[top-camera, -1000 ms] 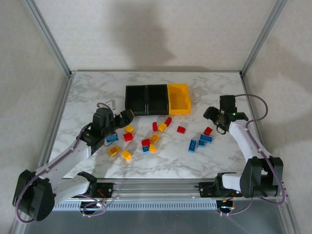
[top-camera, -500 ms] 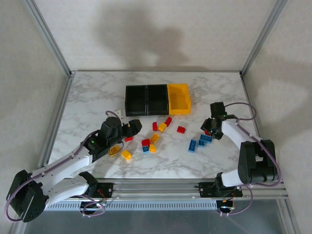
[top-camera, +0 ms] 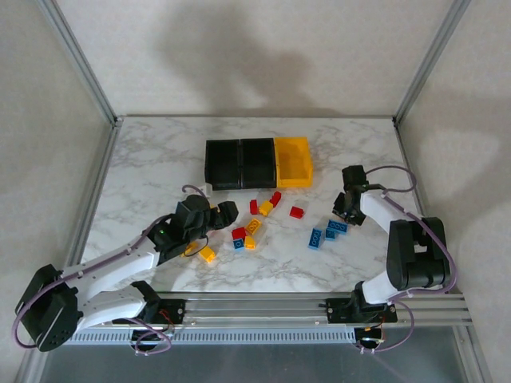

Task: Sort the legos into containers by color
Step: Pick up the lego from the middle-right of the table, then place the lego in the container.

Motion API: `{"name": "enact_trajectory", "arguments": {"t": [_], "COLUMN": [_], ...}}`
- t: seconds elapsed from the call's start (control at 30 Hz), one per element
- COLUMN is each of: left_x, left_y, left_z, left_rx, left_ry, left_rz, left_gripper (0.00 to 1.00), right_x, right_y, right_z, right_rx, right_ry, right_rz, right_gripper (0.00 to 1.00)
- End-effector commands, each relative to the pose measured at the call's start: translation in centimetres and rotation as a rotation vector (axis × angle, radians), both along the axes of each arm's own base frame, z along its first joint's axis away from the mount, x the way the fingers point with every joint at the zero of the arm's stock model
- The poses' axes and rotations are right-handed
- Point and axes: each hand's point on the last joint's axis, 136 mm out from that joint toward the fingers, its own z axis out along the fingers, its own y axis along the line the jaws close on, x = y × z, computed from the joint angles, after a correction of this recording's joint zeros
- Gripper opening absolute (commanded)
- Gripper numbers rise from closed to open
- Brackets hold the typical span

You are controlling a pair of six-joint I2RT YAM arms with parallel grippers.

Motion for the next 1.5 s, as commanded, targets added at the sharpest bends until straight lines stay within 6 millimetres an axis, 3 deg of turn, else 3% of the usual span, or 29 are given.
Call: {"name": "enact_trajectory", "arguments": {"t": [0.0, 0.13, 0.23, 0.37, 0.5, 0.67, 0.8, 1.03, 1.27, 1.47], "left_x": [0.1, 0.2, 0.2, 0.2, 0.1, -0.4, -0.7, -1.3, -1.5, -1.5], "left_y": [0.1, -0.2, -0.3, -0.3, 0.1, 0.9, 1.7, 3.2, 4.2, 4.4], "left_z": [-0.3, -0.2, 0.4, 1.0, 1.1, 1.5, 1.8, 2.4, 2.1, 2.3], "left_rx": [0.006, 0.0, -0.02, -0.049, -0.059, -0.089, -0.09, -0.083, -0.046, -0.043], "left_ry": [-0.002, 0.002, -0.003, 0.003, 0.021, 0.027, 0.029, 0.017, 0.026, 0.031], "left_rz": [0.022, 0.019, 0.023, 0.036, 0.066, 0.105, 0.134, 0.177, 0.212, 0.223], "left_gripper": [0.74, 0.74, 0.74, 0.74, 0.74, 0.74, 0.74, 0.74, 0.74, 0.74], "right_x": [0.8, 1.9, 3.3, 5.8, 8.4, 11.4, 13.8, 16.3, 16.9, 17.1], "right_y": [-0.7, -0.1, 1.7, 5.4, 9.6, 14.3, 16.1, 17.0, 17.2, 17.2], "right_z": [0.9, 3.2, 6.1, 9.5, 11.3, 10.6, 8.9, 6.9, 5.7, 6.2], "right_rx": [-0.056, -0.057, -0.038, -0.003, 0.025, 0.039, 0.036, 0.016, 0.006, 0.008], "right_ry": [-0.014, -0.063, -0.125, -0.197, -0.241, -0.232, -0.211, -0.178, -0.158, -0.169], "right_rz": [0.005, 0.035, 0.086, 0.17, 0.253, 0.334, 0.35, 0.346, 0.333, 0.332], "right_gripper": [0.27, 0.25, 0.25, 0.25, 0.25, 0.25, 0.26, 0.29, 0.34, 0.42]}}
